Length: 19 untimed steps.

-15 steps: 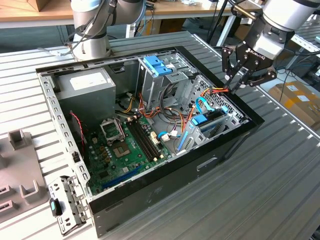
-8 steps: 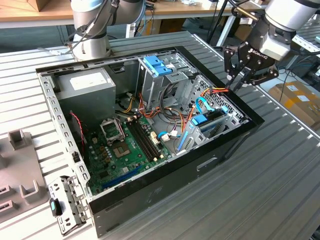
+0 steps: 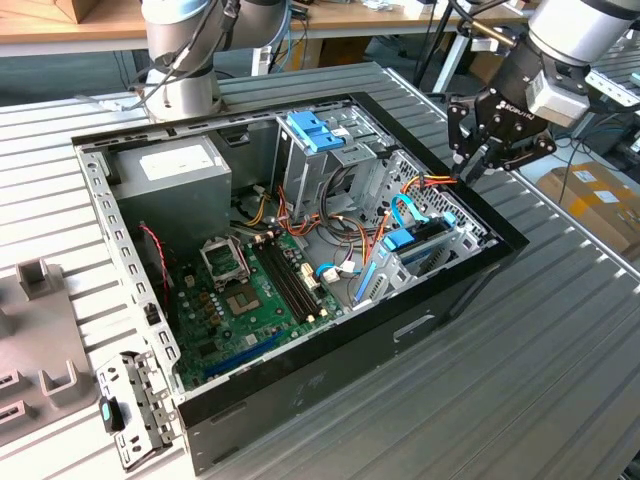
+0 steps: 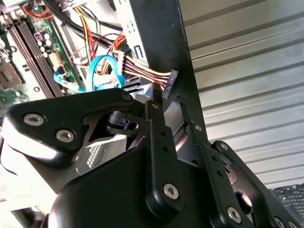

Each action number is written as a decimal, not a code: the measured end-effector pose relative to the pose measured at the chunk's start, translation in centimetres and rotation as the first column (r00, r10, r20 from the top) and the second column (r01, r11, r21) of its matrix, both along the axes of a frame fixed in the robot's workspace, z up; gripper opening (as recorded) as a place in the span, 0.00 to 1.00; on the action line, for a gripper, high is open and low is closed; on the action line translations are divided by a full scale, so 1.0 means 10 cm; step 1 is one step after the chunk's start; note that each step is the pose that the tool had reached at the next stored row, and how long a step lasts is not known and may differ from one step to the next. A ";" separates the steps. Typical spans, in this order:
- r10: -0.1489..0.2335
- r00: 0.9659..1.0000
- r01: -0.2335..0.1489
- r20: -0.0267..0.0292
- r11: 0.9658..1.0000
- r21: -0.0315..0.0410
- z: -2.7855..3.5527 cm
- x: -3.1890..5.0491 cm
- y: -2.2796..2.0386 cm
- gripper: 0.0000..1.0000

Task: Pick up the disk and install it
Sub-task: 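Insert the second disk wire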

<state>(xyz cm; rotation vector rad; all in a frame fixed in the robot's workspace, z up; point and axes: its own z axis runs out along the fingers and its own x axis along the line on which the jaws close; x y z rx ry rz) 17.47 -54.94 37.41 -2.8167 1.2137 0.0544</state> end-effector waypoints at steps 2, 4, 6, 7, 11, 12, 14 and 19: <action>0.015 1.000 -0.015 0.004 1.000 0.000 -0.003 0.001 0.000 0.30; 0.022 1.000 -0.022 0.019 1.000 0.000 -0.004 0.001 0.000 0.30; 0.027 0.999 -0.027 0.032 1.000 0.000 -0.004 0.001 0.000 0.30; 0.027 0.999 -0.027 0.032 1.000 0.000 -0.004 0.001 0.000 0.30; 0.027 0.999 -0.027 0.033 1.000 -0.001 -0.004 -0.001 0.015 0.30; 0.027 0.999 -0.027 0.033 1.000 0.000 -0.005 -0.001 0.015 0.30; 0.027 0.999 -0.027 0.033 1.000 0.000 -0.005 -0.001 0.016 0.30; 0.027 0.999 -0.027 0.033 1.000 0.000 -0.006 0.001 0.115 0.30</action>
